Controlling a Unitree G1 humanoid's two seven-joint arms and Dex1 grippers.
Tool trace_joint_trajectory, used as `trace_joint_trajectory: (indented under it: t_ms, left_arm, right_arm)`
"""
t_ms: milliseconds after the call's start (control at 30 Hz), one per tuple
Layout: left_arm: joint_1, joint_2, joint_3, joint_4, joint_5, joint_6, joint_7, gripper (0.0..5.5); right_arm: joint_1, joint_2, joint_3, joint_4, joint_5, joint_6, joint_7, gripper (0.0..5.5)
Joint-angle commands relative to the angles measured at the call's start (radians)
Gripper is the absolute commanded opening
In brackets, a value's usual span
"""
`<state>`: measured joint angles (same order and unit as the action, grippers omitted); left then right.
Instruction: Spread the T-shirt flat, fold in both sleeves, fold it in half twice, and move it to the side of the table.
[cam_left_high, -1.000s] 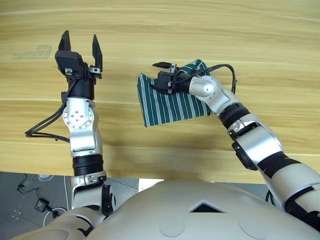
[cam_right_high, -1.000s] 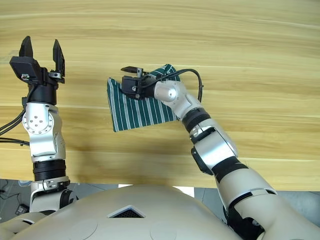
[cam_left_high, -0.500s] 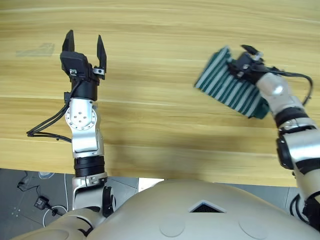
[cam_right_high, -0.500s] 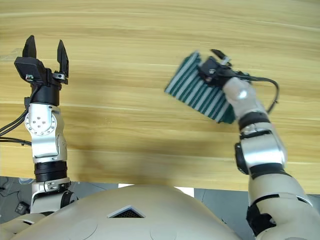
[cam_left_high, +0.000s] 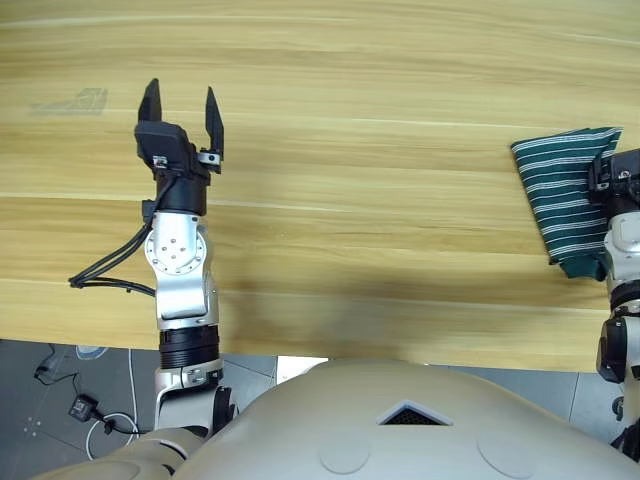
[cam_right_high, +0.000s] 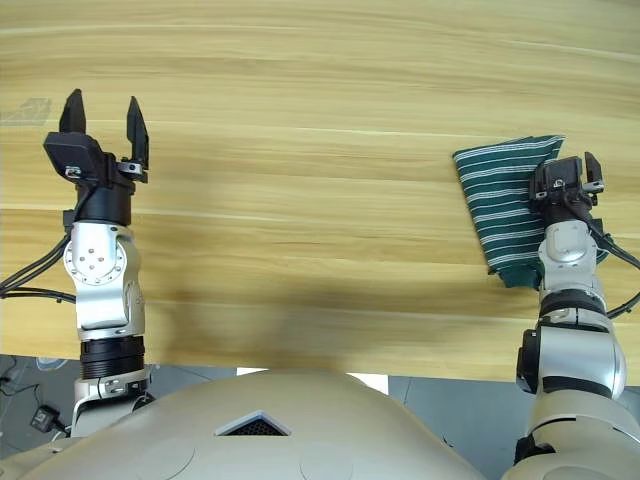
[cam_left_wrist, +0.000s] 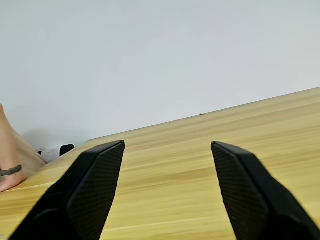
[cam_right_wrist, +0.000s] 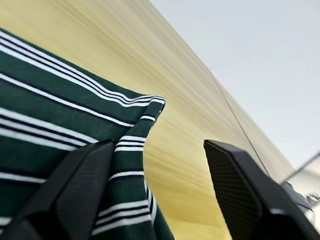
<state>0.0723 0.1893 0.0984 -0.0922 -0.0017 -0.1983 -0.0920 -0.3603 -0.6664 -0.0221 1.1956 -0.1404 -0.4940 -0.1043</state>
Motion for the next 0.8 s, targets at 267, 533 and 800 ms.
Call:
trace_joint_trajectory:
  t_ms: [267, 533, 800]
  left_arm:
    - [0.007, -0.047, -0.045, 0.039, 0.033, -0.006, 0.024, 3.21]
    - [-0.123, -0.076, -0.055, 0.074, 0.01, -0.017, 0.03, 3.21]
    - [-0.11, -0.103, -0.102, 0.228, 0.068, -0.221, 0.042, 3.21]
  right_arm:
    - [-0.049, -0.001, -0.043, -0.067, -0.014, -0.053, -0.214, 3.31]
    - [0.018, 0.261, -0.021, -0.629, 0.241, -0.229, 0.017, 3.31]
    - [0.108, 0.574, 0.086, -0.669, 0.363, -0.155, 0.212, 3.31]
